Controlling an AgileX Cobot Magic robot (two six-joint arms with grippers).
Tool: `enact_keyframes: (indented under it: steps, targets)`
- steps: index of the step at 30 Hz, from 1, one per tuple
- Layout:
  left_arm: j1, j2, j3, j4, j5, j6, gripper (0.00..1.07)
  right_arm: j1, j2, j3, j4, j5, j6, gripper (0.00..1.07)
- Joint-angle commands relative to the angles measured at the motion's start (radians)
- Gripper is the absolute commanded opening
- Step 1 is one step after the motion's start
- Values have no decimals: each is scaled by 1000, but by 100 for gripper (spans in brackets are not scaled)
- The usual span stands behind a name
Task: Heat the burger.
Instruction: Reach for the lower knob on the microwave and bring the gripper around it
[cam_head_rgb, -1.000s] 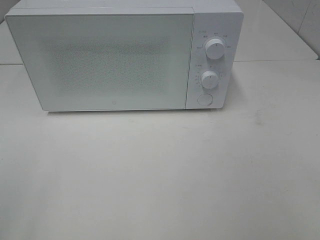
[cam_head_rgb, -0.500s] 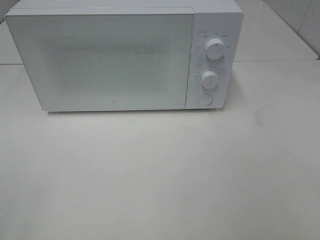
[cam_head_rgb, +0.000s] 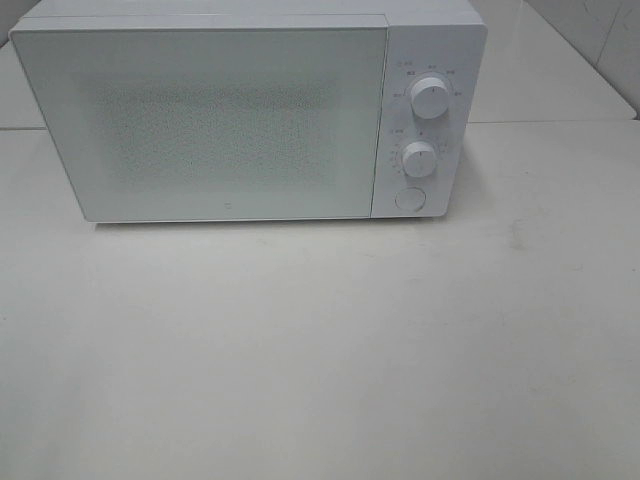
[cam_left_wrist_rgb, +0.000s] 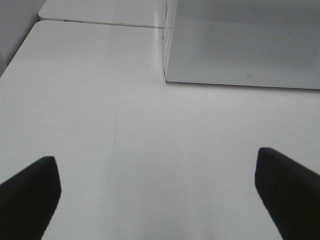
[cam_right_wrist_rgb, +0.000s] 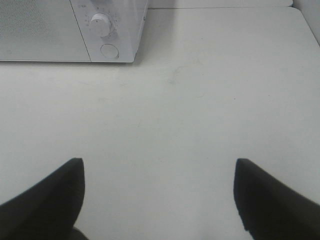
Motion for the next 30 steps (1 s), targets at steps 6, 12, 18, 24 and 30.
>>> enact_keyframes:
  steps: [6, 12, 18, 24, 30]
  targets:
    - [3, -27, 0, -5, -11, -3, 100, -7, -26, 0, -2, -9, 4, 76]
    - [3, -27, 0, -5, -11, -3, 100, -7, -26, 0, -2, -9, 4, 76]
    - [3, -27, 0, -5, -11, -3, 100, -7, -26, 0, -2, -9, 4, 76]
    - [3, -27, 0, -5, -11, -3, 100, -7, -26, 0, -2, -9, 4, 76]
    - [3, -27, 0, -5, -11, -3, 100, -7, -26, 0, -2, -9, 4, 76]
